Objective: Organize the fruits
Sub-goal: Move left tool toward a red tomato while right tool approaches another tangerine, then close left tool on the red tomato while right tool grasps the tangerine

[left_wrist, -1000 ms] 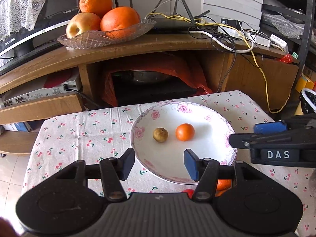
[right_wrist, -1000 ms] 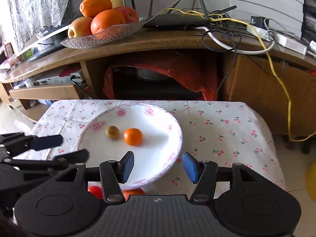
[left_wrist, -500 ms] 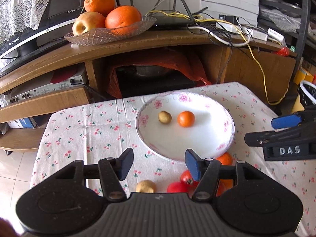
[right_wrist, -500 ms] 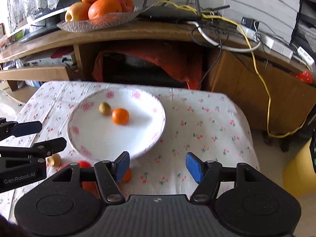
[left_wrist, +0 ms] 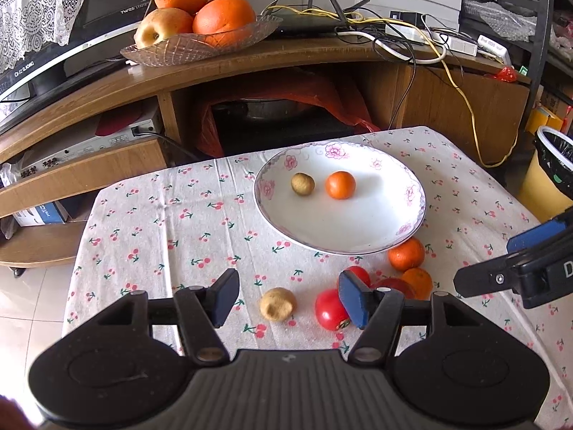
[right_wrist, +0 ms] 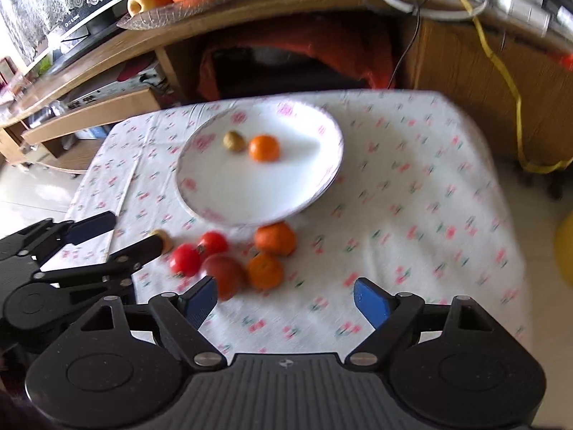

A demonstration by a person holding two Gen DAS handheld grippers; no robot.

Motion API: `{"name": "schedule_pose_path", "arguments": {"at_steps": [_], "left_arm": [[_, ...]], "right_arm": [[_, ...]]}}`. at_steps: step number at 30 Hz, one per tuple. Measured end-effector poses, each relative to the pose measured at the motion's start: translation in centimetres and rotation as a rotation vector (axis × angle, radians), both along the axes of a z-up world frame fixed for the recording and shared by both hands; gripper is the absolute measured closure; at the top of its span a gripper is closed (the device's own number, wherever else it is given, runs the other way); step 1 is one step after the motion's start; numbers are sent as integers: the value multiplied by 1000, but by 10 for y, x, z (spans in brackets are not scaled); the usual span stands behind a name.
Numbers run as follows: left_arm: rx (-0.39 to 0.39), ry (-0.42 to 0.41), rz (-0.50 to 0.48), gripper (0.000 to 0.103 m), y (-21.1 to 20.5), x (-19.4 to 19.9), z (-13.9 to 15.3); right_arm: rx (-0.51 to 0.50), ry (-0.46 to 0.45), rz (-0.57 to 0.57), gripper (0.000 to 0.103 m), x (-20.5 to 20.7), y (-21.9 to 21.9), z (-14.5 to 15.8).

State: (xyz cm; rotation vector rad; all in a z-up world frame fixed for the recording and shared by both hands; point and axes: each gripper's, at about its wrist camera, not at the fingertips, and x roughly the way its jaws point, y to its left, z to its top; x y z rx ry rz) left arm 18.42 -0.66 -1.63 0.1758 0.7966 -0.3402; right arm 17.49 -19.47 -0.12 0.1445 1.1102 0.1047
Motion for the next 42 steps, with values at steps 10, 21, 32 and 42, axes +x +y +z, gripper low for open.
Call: {"name": "schedule_pose_path", "arguments": {"at_steps": [10,21,32,42], "left_arm": [[26,-5,-48,33,17,-10,-7],[71,2,-203,33,6,-25,-19],[44,39,-291,33,-6,-25,-30],[55,26,-309,34,-14,-12,-38]], "right_arm": [[-60,-127,86,29,-15,0,2],[-118,-161,276,58,-15,17,-29],[-99,-203,324,72,-2,17,-49],[-29,-175,311,86,3,11,-50]]}}
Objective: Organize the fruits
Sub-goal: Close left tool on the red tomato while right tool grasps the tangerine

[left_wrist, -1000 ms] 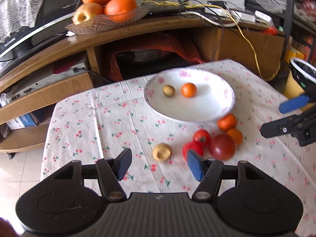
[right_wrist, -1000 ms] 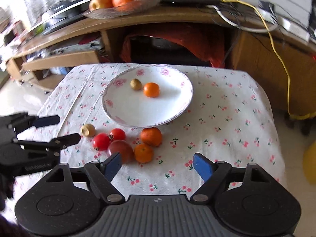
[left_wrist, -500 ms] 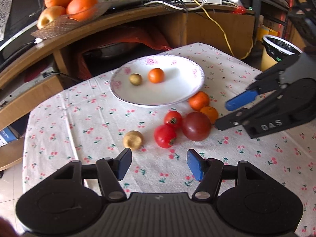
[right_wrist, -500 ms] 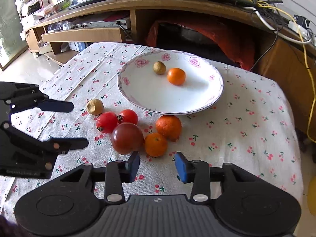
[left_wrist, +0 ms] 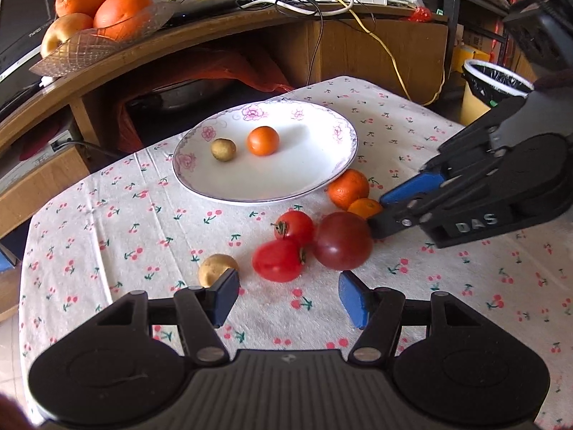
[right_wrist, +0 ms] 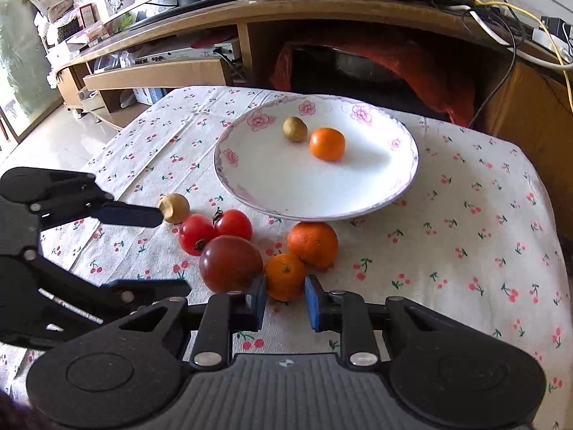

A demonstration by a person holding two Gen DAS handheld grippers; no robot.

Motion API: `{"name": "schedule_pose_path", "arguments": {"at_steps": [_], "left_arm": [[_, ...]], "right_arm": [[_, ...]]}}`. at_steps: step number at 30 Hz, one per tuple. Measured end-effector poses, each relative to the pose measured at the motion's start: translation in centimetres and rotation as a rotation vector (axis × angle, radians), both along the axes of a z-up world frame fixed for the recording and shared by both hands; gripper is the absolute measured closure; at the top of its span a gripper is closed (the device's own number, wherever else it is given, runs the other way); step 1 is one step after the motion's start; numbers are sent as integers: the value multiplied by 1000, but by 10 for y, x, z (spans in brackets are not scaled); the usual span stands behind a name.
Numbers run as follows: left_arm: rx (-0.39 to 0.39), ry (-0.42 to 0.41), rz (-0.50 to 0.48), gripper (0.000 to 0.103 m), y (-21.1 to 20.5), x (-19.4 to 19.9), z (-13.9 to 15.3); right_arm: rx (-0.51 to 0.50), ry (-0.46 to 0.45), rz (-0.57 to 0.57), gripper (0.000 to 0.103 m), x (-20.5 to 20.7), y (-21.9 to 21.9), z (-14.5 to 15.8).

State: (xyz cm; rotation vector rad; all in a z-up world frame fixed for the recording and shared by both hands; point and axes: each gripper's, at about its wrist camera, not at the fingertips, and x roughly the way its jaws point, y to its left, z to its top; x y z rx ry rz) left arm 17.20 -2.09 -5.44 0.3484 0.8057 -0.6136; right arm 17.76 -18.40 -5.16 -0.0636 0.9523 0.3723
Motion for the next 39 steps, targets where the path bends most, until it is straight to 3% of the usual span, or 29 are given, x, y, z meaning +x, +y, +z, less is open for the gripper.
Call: {"name": "schedule_pose_path", "arguments": {"at_steps": [10,16,20,23,29,39], "left_arm": [[-29,13,-51,35,-12,13,1],[44,1,-86,45,-16,14,-1],[29,30,-79,50,-11,20,2],[103,-6,-73,52,-18,23,-7],[94,5,-55,60,-21,23,-6],[69,29,-57,61,-16,4,-3]], "right_arm": [[32,28,-2,86,-10,-14,7],[18,41,-15,86,-11,-22,3],[20,40,-20,86,-13,-27,5],[23,40,-22,85,-14,-28,4],[25,33,-27,85,-14,-27,4],[-11,-2,-14,85,-17,-22,4]]}}
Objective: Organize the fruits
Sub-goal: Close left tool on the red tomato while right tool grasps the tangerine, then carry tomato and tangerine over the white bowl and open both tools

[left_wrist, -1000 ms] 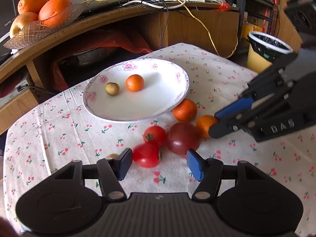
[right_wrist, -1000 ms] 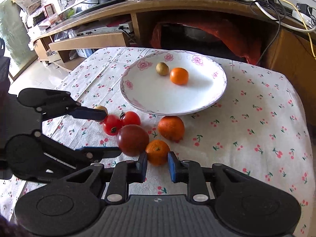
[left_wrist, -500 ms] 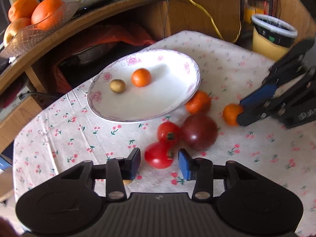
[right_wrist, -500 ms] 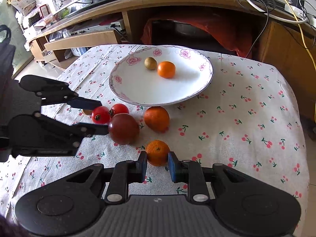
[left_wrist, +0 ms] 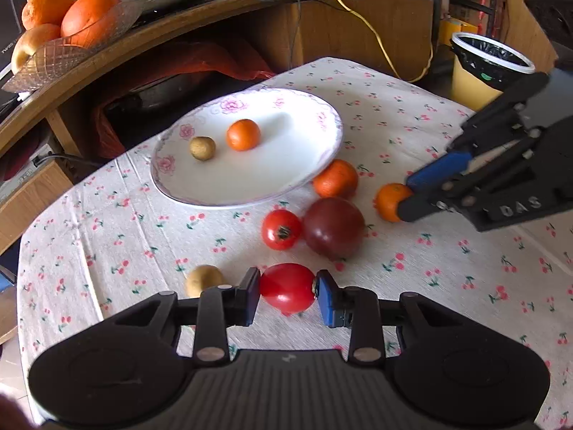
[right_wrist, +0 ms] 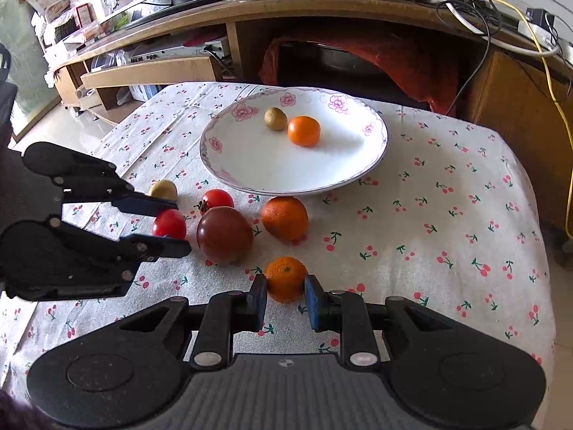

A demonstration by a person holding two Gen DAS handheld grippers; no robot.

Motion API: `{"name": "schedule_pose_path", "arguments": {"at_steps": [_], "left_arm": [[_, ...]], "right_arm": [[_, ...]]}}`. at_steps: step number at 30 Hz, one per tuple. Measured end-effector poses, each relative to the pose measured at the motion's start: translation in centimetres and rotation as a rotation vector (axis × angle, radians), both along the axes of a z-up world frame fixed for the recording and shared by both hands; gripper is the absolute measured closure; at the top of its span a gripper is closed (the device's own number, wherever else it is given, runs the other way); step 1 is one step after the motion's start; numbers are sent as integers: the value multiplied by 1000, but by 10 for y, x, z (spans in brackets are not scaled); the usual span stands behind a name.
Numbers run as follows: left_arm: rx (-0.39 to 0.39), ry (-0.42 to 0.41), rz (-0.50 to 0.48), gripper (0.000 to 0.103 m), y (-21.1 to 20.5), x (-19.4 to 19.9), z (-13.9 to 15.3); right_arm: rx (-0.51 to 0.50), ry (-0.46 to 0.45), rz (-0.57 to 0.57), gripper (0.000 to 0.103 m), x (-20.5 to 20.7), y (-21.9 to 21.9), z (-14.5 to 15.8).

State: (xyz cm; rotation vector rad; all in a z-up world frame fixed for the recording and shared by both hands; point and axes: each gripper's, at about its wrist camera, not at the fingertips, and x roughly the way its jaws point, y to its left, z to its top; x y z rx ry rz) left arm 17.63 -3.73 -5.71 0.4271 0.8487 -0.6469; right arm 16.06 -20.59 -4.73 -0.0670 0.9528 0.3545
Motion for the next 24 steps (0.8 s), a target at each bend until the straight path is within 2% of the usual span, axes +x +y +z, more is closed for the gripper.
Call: {"name": "schedule_pose_path", "arguments": {"at_steps": [3,11,14,16,19,24], "left_arm": [[28,-37,-23,59,-2,-8,-2],[18,-53,-9,50,4,-10,-3],[19,-53,2,52,3,-11,-3],[7,-33,4,60,1,-10,-3],[12,-33,11,61,-2,-11,-1],[-36,-8,27,62,-2,-10,10]], "right_arm": [[-13,-9,-11,77,2,4,-1],[-50,-2,-1,76,3,10,-12],[-45,-2,-8,76,3,9,-12],[-51,-2,-8,79,3,9,-12],[-51,10,-17,80,2,10,-10],[-23,14,-23,81,0,8,-4]]}}
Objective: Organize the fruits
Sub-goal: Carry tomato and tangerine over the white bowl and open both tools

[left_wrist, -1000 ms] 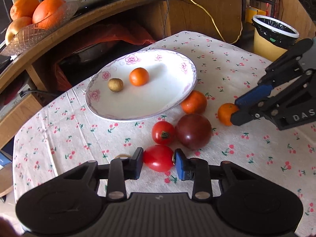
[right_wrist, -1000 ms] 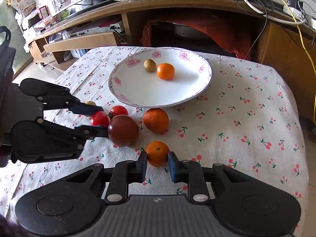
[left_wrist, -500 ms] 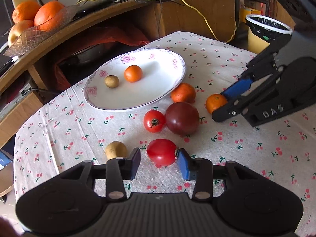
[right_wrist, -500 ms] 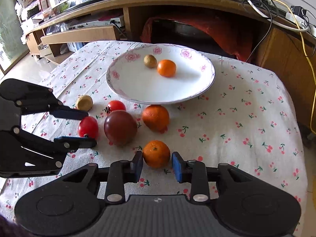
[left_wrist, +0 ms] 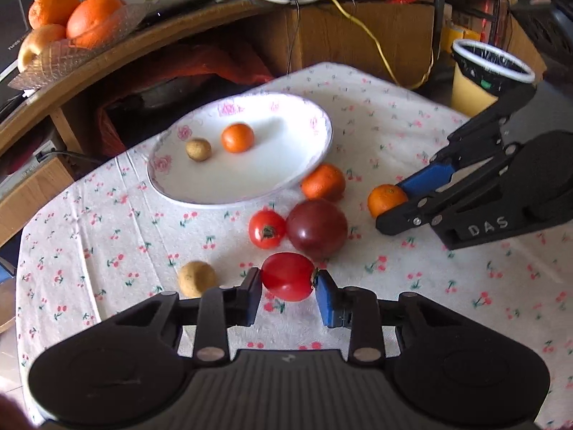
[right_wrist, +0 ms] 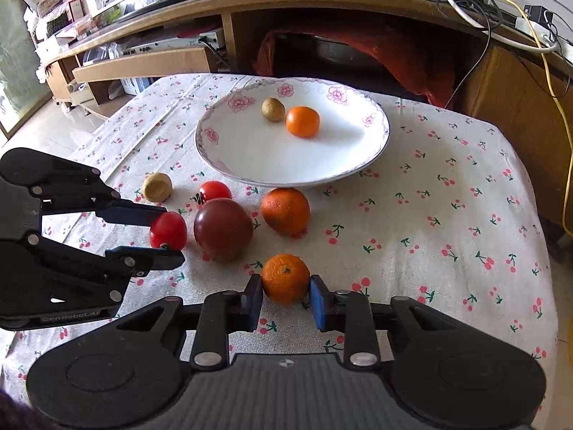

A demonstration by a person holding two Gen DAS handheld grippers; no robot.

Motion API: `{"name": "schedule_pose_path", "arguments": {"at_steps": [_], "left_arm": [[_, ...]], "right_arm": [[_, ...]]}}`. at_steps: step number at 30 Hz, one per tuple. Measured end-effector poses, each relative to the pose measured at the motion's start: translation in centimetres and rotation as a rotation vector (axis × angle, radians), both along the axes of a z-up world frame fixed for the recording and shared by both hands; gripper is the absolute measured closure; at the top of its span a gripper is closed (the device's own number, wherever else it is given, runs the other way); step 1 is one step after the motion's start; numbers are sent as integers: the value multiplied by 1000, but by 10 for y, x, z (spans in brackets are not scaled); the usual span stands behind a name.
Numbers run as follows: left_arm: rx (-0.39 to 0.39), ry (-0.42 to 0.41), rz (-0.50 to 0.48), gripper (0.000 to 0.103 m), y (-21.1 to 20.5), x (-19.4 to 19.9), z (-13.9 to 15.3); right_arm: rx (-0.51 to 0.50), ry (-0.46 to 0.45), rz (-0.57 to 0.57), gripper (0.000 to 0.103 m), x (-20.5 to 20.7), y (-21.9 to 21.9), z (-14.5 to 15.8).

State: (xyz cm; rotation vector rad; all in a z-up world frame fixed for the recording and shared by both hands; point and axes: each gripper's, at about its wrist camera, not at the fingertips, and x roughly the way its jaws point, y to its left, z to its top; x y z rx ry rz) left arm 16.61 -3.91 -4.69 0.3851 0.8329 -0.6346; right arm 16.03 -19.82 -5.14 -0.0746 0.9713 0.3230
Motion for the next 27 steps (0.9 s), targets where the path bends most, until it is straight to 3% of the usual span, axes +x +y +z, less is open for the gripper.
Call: {"name": "schedule_pose_path", "arguments": {"at_steps": [8,16,27], "left_arm": [[-58,-69,85,62,1,24,24],[-47,-94,151,62,-4,54,20],[-39,-105,180,55,-8,61,15]], "right_arm": [[43,-78,-24,81,14,1,23],[52,-117,-48,81,42,10,26],[74,-129,-77,76,60,13,19]]}}
